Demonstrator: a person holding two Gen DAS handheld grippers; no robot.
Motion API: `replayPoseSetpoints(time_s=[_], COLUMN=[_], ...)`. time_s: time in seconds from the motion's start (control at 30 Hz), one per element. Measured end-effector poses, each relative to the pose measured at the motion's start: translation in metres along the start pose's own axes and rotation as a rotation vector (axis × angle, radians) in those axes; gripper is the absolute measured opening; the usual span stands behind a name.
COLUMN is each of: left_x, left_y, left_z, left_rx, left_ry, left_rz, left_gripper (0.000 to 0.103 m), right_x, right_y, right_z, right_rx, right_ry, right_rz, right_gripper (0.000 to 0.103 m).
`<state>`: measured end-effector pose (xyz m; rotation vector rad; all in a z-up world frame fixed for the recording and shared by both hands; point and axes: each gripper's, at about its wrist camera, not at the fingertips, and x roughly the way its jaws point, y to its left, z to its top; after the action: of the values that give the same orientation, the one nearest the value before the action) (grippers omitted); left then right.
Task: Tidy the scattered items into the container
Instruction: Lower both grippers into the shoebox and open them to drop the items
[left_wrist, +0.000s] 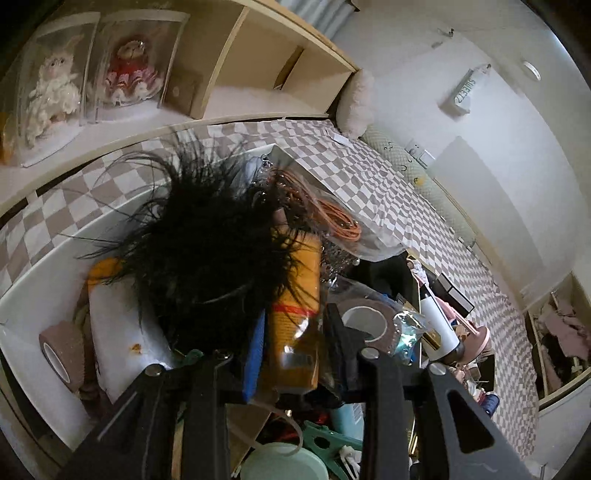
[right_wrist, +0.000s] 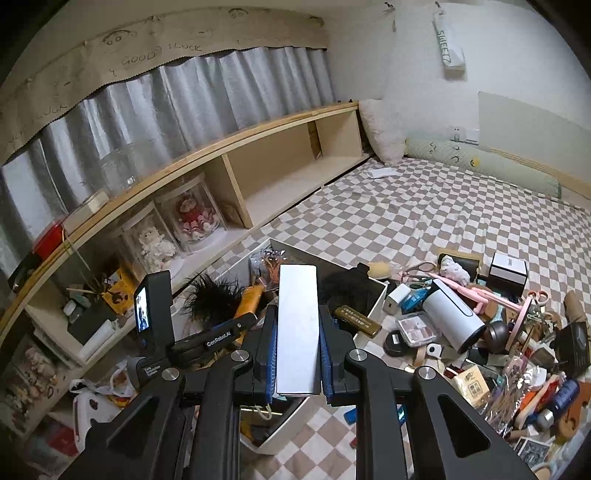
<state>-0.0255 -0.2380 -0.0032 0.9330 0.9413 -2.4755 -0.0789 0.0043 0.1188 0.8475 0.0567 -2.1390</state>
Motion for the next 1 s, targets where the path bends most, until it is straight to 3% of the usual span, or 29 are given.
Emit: replayPoseSetpoints(time_s=[0.03,0.4,0.53,1.0], left_x=[-0.001,-0.014,-0.021,-0.022], left_y=[0.001,0.003,0.003,0.007], left_z=[0.0,0.002,0.003,-0.004], left_rx=[-0.005,-0.019,0.001,0.05], left_ry=[0.001,-0.004,-0.019,-0.009], left_rz=[-0.007,-0.048,-0.044,-0.02], left_gripper=[0.053,0.054,0.061,0.061], right_x=[0.001,0.02,0.035,0.082], right_y=[0.001,0.01,0.012,0.008], right_z=[0.0,-0.006,-0.012,-0.026], right_rx=[-0.001,-0.009,0.0,0.059], right_ry=[0.004,0.055,0.092,0.173], right_rz=[0.001,0.019,0.032,0.038], right_gripper=[0.02,0.02,0.02,0.02])
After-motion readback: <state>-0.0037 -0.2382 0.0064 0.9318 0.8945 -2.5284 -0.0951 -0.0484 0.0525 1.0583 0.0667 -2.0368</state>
